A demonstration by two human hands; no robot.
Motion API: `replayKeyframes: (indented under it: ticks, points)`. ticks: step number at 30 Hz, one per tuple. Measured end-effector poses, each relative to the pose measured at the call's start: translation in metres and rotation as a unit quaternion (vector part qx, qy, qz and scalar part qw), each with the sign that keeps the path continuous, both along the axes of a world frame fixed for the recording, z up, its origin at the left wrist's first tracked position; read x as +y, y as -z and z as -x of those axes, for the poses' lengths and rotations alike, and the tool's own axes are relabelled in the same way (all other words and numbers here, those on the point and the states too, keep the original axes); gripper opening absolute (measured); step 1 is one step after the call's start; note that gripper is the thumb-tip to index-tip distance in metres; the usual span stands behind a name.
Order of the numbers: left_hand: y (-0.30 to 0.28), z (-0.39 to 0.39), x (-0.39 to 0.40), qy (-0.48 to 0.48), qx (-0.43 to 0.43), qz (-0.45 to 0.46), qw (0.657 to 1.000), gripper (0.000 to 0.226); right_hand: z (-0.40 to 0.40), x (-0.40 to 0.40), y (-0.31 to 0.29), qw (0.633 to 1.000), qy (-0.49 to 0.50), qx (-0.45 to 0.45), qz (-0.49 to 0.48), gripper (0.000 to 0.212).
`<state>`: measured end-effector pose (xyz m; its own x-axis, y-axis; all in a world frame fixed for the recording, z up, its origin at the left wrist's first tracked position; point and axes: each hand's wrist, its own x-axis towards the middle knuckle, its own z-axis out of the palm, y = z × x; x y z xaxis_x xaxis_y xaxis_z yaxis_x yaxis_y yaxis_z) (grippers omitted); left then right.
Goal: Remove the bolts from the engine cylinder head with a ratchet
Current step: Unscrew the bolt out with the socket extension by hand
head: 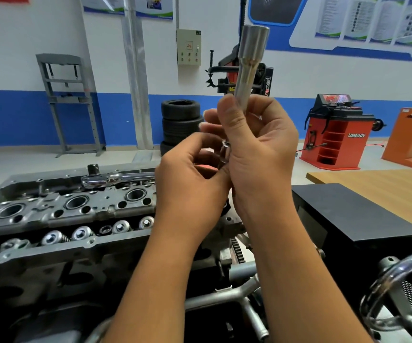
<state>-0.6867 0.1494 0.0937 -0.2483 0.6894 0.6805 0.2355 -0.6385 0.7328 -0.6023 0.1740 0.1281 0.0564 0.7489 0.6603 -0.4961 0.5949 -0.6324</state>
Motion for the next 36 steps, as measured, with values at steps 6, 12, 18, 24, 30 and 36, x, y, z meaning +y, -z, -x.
replayKeyframes:
  ticks: [6,12,18,24,30,36]
  points:
    - [-0.0046,0.0022,-0.0053,0.081,0.045,-0.004,0.996,0.033,0.0020,0.0023,-0.0024,0.999,0.040,-0.020,0.008,0.030]
    - [-0.0019,0.0025,-0.0019,-0.010,0.001,0.003,1.000,0.025,-0.0016,0.0013,-0.0024,0.999,-0.020,-0.038,0.014,0.017]
    - [-0.0024,0.0057,-0.0083,0.085,0.008,0.006,0.996,0.024,0.0030,0.0045,-0.0010,0.999,0.023,-0.039,-0.025,0.016]
    - [-0.0024,0.0062,-0.0046,0.058,0.020,0.015,0.998,0.023,-0.0004,0.0050,-0.0032,0.999,0.028,-0.046,0.010,0.032]
    - [-0.0020,0.0020,-0.0043,0.022,0.014,-0.005,1.000,0.025,0.0005,0.0011,0.0004,0.999,0.036,0.003,-0.002,0.012]
    - [-0.0013,0.0029,-0.0034,0.046,0.061,0.012,0.997,0.017,0.0036,0.0042,0.0002,0.999,0.026,0.020,0.018,0.020]
